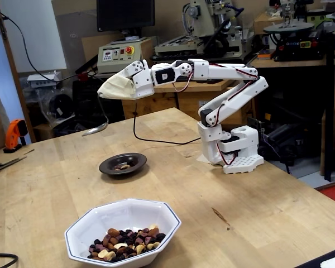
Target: Use spoon to transfer food from the white bowl to brown plate
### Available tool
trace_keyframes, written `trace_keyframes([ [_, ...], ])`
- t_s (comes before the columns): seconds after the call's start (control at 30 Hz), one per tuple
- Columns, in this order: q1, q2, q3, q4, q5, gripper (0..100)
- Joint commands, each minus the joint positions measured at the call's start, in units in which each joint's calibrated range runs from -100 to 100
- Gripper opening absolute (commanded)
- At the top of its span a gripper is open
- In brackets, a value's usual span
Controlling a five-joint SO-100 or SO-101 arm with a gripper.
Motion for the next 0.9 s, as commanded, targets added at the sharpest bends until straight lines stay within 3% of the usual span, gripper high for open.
trace_keyframes([
  [0.0,-1.43,-0.19,-3.69,-0.11,-0.20,4],
  [0.53,-8.61,-1.90,8.96,-0.82,-0.15,4],
  [0.87,-8.46,-21.25,14.71,1.23,4.40,4],
])
